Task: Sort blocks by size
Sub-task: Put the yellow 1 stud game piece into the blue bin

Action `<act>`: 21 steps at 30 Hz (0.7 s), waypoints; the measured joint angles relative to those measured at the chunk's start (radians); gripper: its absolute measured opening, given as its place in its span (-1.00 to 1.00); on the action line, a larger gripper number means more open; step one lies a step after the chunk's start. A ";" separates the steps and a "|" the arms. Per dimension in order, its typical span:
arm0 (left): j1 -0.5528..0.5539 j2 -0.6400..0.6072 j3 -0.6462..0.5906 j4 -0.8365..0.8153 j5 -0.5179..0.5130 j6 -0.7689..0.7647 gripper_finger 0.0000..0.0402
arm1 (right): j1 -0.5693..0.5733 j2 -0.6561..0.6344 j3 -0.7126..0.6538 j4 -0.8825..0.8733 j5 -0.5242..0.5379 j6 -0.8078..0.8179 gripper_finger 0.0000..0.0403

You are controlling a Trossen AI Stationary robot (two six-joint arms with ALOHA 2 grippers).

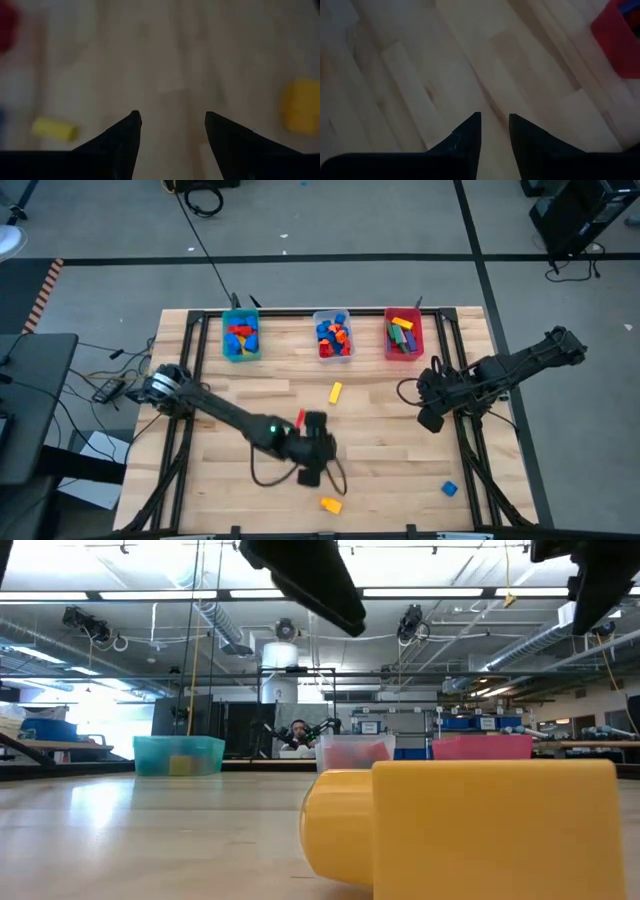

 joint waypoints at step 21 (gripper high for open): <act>-0.123 0.223 0.016 0.387 0.246 0.078 0.14 | 0.062 0.001 0.000 0.002 0.000 -0.004 -0.44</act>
